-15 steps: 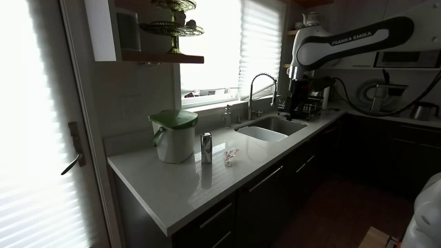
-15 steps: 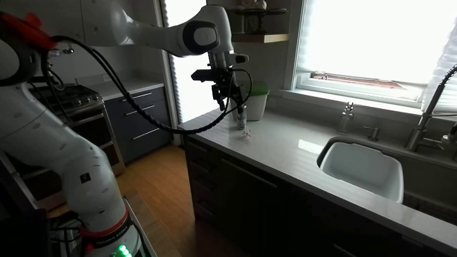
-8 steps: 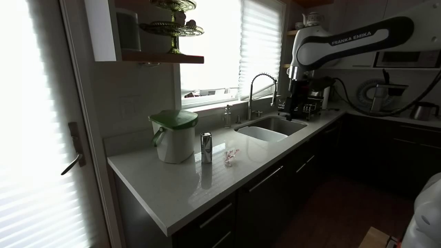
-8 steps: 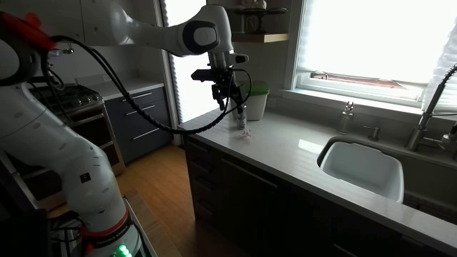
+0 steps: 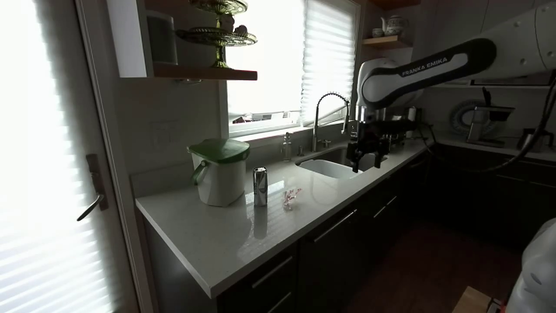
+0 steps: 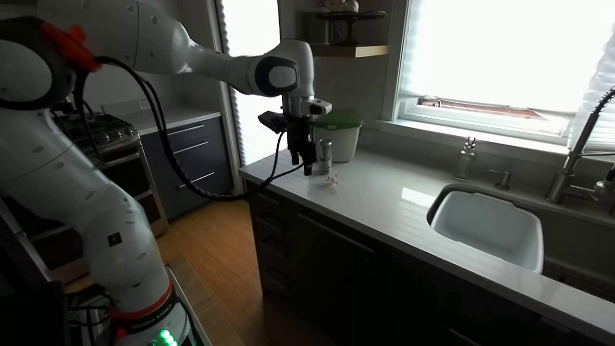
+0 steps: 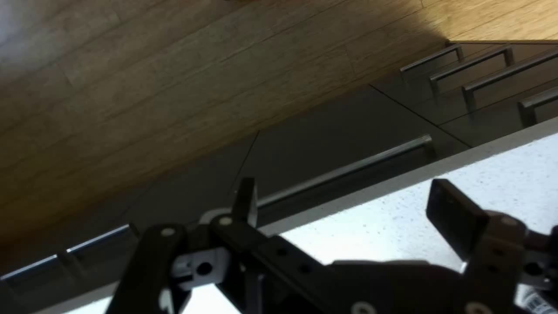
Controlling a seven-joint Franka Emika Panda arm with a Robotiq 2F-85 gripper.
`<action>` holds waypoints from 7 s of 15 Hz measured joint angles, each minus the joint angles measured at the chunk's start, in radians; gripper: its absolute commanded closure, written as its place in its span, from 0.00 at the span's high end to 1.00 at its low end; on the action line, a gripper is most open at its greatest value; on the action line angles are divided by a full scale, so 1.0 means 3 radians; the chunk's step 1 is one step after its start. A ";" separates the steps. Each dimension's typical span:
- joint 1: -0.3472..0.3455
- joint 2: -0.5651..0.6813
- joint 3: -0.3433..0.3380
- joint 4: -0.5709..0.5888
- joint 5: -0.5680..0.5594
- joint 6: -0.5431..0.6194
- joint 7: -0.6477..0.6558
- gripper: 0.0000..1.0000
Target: Open the waste bin drawer of the cabinet
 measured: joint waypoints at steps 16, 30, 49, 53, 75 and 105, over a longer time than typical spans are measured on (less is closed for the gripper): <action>-0.0392 0.0133 -0.0372 -0.1165 0.1016 0.1342 0.0487 1.00; -0.0389 0.0540 -0.0569 -0.1217 0.1706 0.1477 -0.0206 1.00; -0.0460 0.1781 -0.0601 -0.0681 0.4257 0.1828 -0.2088 1.00; -0.0463 0.1782 -0.0601 -0.0673 0.4262 0.1830 -0.2088 1.00; -0.0430 0.2472 -0.0444 -0.0146 0.5289 0.2304 -0.2335 1.00; -0.1366 0.1990 -0.1232 -0.0898 0.3299 0.0846 -0.2073 1.00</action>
